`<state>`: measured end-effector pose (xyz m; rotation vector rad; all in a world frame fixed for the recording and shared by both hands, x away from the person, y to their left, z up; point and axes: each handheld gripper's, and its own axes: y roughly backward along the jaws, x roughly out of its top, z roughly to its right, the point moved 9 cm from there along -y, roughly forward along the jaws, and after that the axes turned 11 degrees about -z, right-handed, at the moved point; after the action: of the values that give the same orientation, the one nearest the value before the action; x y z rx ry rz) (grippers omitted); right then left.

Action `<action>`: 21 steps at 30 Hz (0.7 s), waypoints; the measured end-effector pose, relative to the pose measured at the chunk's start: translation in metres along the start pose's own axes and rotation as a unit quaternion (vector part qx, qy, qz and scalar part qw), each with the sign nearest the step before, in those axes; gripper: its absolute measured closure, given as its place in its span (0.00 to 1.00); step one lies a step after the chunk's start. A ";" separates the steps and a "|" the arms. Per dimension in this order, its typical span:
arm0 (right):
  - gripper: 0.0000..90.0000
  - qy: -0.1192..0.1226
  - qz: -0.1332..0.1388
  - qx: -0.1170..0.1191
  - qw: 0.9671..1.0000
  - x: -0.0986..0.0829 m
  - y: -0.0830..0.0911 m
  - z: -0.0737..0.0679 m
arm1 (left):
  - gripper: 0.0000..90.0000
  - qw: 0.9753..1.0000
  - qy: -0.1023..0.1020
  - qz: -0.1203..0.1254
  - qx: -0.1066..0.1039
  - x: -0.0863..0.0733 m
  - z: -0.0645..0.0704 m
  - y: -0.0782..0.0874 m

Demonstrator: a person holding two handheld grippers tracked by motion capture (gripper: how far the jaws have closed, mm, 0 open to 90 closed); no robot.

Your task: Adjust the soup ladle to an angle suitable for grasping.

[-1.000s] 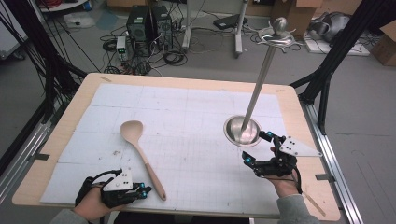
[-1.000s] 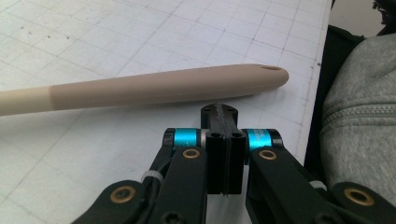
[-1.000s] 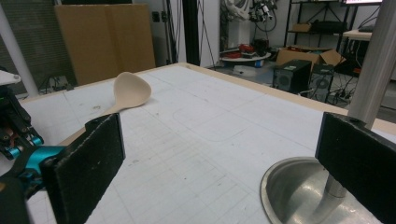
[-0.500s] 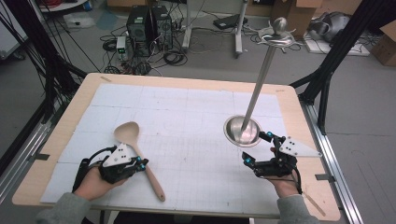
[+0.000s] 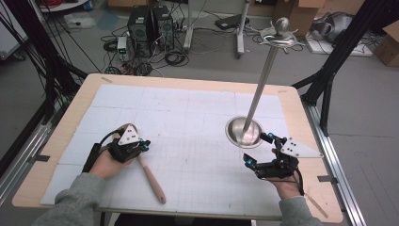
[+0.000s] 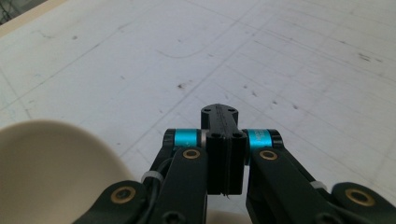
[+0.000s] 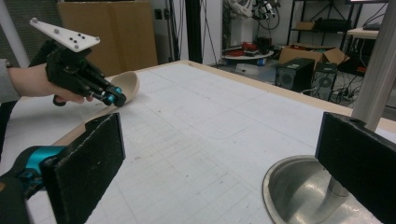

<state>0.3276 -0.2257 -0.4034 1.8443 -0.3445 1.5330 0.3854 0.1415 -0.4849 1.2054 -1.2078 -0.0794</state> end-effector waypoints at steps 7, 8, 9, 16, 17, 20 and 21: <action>0.00 0.000 -0.001 0.001 1.000 0.000 0.000 0.000 | 1.00 0.999 0.029 -0.036 0.019 -0.012 -0.020 -0.015; 0.00 0.000 -0.001 0.001 1.000 0.000 0.000 0.000 | 1.00 0.999 0.029 -0.036 0.019 -0.012 -0.020 -0.015; 0.00 -0.001 0.000 0.001 1.000 0.000 0.000 0.000 | 1.00 0.998 0.027 -0.046 0.023 -0.015 -0.021 -0.017; 0.00 -0.003 0.000 0.001 1.000 0.000 0.000 -0.001 | 1.00 0.997 0.009 -0.053 0.047 -0.017 -0.018 -0.018; 0.00 -0.004 0.000 0.001 1.000 0.000 0.000 -0.001 | 1.00 0.997 0.008 -0.053 0.049 -0.017 -0.018 -0.018; 0.00 -0.004 0.000 0.003 1.000 0.000 0.000 -0.001 | 1.00 0.997 0.026 -0.063 0.046 -0.019 -0.019 -0.015; 0.00 -0.004 0.000 0.003 1.000 0.000 0.000 -0.001 | 1.00 0.996 0.028 -0.066 0.044 -0.020 -0.020 -0.014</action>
<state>0.3268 -0.2256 -0.4034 1.8555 -0.3447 1.5280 0.3987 0.1605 -0.5061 1.3551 -1.0909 -0.0917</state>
